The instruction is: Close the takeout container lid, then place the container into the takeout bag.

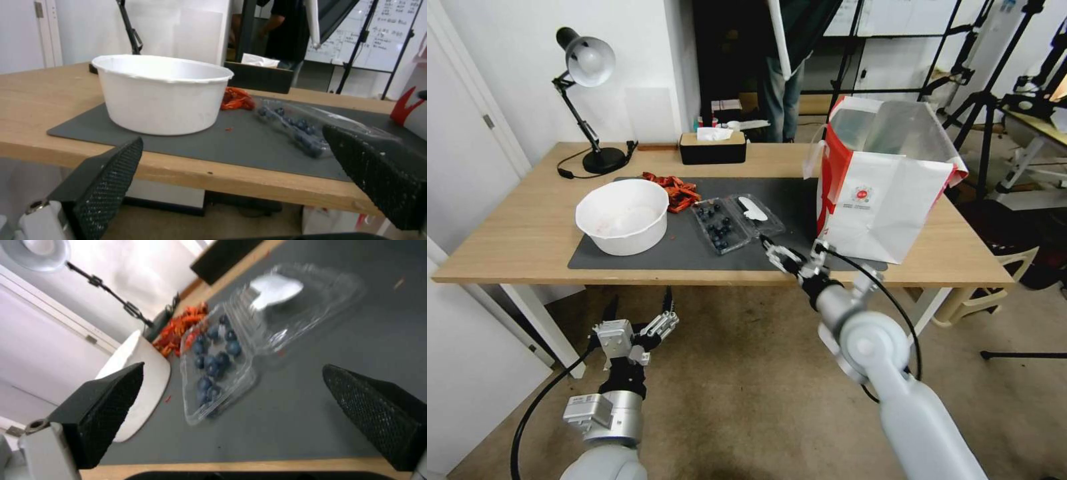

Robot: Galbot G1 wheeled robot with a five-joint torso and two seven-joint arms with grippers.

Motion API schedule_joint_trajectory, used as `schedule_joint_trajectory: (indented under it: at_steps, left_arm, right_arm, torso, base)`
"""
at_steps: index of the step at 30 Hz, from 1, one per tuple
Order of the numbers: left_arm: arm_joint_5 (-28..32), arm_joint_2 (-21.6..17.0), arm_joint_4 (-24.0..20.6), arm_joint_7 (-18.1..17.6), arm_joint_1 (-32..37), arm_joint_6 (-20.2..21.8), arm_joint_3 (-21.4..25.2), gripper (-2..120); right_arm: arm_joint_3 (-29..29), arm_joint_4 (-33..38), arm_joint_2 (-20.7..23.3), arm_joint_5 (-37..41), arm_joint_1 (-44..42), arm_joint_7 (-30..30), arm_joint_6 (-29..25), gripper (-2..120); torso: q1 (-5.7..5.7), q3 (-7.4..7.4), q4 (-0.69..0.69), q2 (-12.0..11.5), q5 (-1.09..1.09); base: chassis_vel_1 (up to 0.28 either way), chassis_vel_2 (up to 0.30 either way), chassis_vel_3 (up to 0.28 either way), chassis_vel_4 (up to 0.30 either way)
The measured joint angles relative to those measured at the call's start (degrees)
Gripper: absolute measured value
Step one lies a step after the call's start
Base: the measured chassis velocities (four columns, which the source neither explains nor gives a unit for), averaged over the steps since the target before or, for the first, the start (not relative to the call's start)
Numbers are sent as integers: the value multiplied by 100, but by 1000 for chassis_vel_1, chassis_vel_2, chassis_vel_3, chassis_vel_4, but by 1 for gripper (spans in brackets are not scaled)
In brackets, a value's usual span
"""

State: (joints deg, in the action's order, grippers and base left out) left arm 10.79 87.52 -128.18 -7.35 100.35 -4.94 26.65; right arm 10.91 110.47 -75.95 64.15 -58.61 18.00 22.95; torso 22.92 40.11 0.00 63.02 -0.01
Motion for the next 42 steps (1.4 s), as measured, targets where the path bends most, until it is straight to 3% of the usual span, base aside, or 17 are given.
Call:
schedule_joint_trajectory:
  at_steps: [14, 30, 42]
  left_arm:
    - [20, 34, 88, -2, -22, -26, 87, 100]
    - [126, 11, 200, -30, -50, -53, 112, 100]
    - [160, -37, 248, -39, -54, -97, 145, 100]
  right_arm:
    - [-585, -1098, -302, 385, 1129, 573, 264, 100]
    - [-784, -1486, -526, 672, 1608, 790, 377, 100]
    - [-829, -1605, -580, 535, 1653, 501, 329, 100]
  torso:
    - [-1, 0, 0, -1, 1]
    - [0, -1, 0, 0, 1]
    - [0, 0, 0, 0, 1]
  base:
    - [0, 0, 0, 0]
    - [0, 0, 0, 0]
    - [0, 0, 0, 0]
